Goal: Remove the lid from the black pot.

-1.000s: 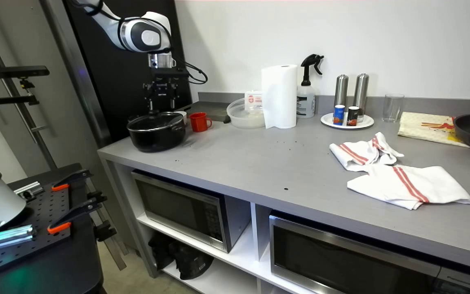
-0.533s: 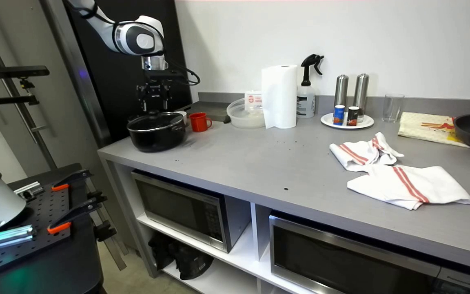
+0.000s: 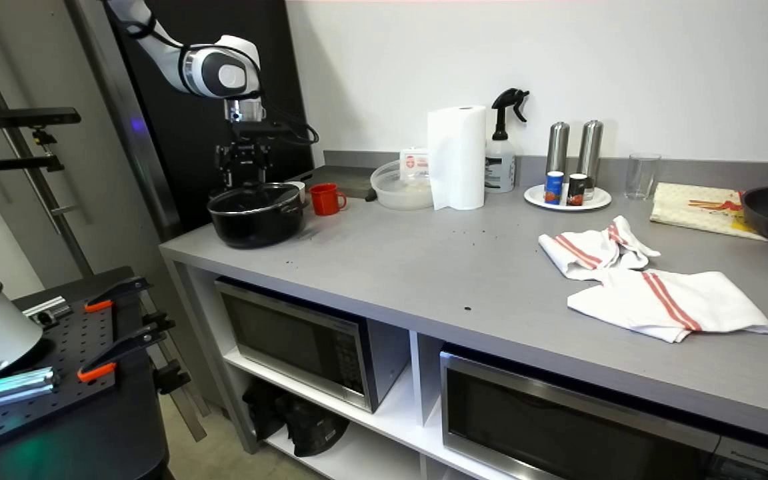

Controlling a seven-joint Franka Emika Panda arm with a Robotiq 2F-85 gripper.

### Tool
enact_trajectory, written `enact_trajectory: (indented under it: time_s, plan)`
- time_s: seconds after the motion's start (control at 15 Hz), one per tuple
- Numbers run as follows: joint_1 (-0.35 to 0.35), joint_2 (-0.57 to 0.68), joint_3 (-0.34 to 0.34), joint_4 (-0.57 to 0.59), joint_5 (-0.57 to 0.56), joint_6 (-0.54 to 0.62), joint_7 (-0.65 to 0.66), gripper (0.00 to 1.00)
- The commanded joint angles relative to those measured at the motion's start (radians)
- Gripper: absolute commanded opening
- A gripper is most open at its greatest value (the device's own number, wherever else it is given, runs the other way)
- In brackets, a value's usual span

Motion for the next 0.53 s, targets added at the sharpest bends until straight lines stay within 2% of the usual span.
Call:
enact_trajectory:
  time_s: [0.0, 0.07, 0.13, 0.27, 0.47]
  plan:
    - [0.006, 0.035, 0.005, 0.031, -0.021, 0.012, -0.019, 1.0]
    - [0.007, 0.04, 0.005, 0.034, -0.021, 0.012, -0.02, 0.99]
    - [0.008, 0.045, 0.005, 0.037, -0.023, 0.012, -0.022, 0.74]
    - [0.009, 0.049, 0.004, 0.043, -0.025, 0.014, -0.029, 0.7]
    - [0.009, 0.047, 0.002, 0.051, -0.033, 0.016, -0.033, 0.47]
